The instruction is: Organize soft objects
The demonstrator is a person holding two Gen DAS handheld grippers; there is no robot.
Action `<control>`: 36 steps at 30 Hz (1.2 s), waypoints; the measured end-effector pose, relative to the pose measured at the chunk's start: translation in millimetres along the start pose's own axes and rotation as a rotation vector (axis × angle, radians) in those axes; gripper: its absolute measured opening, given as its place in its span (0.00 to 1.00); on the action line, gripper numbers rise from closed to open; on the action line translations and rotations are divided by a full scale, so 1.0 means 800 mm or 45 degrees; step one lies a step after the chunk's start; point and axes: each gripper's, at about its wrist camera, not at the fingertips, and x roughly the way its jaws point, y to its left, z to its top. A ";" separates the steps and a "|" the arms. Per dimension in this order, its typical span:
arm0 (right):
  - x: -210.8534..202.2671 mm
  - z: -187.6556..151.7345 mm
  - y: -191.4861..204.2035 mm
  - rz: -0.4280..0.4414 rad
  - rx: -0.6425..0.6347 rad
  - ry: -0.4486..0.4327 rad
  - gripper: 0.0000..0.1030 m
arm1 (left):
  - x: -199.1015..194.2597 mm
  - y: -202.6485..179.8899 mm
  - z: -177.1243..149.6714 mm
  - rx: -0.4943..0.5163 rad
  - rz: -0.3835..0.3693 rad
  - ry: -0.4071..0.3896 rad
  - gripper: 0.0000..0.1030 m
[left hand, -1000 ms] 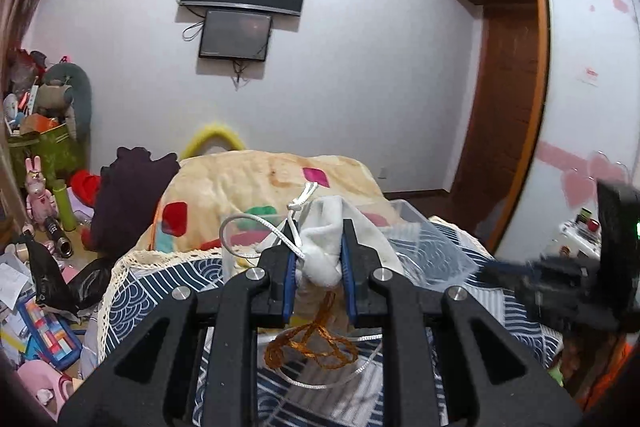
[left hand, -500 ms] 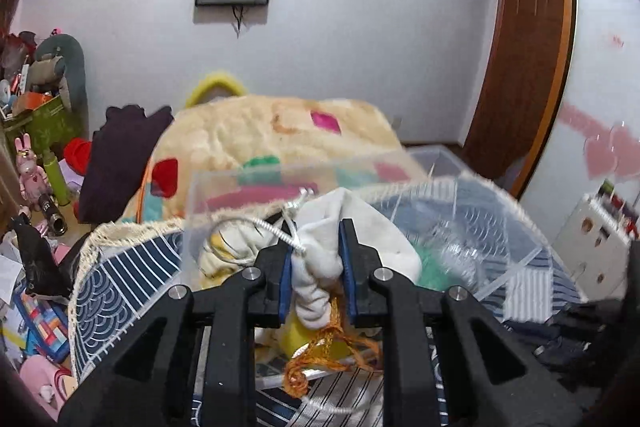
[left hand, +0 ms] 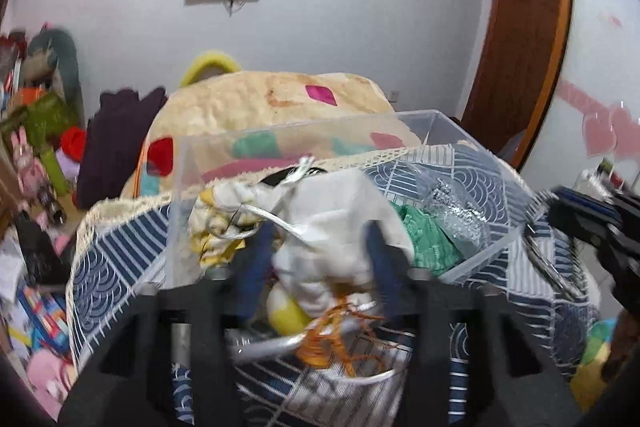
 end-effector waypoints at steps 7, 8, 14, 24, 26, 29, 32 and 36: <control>0.054 0.021 -0.001 -0.085 0.024 0.042 0.07 | -0.026 0.014 -0.005 -0.052 0.003 -0.040 0.69; 0.063 0.022 -0.002 -0.096 0.031 0.060 0.07 | -0.030 0.015 -0.005 -0.056 0.002 -0.047 0.69; 0.070 0.013 0.006 -0.090 0.017 0.149 0.17 | -0.062 0.012 -0.018 -0.015 0.035 -0.121 0.73; 0.004 0.007 0.009 -0.035 0.027 0.005 0.41 | -0.127 -0.013 -0.028 0.072 0.101 -0.291 0.77; -0.022 0.008 0.013 -0.001 0.031 -0.047 0.42 | -0.143 -0.017 -0.026 0.056 0.101 -0.339 0.79; -0.053 0.009 0.018 0.036 0.041 -0.123 0.50 | -0.162 -0.019 -0.023 0.029 0.090 -0.387 0.81; -0.077 0.010 0.022 0.050 0.046 -0.198 0.58 | -0.180 -0.021 -0.022 0.021 0.099 -0.433 0.81; -0.100 0.009 0.030 0.056 0.026 -0.279 0.79 | -0.196 -0.025 -0.026 0.013 0.081 -0.464 0.88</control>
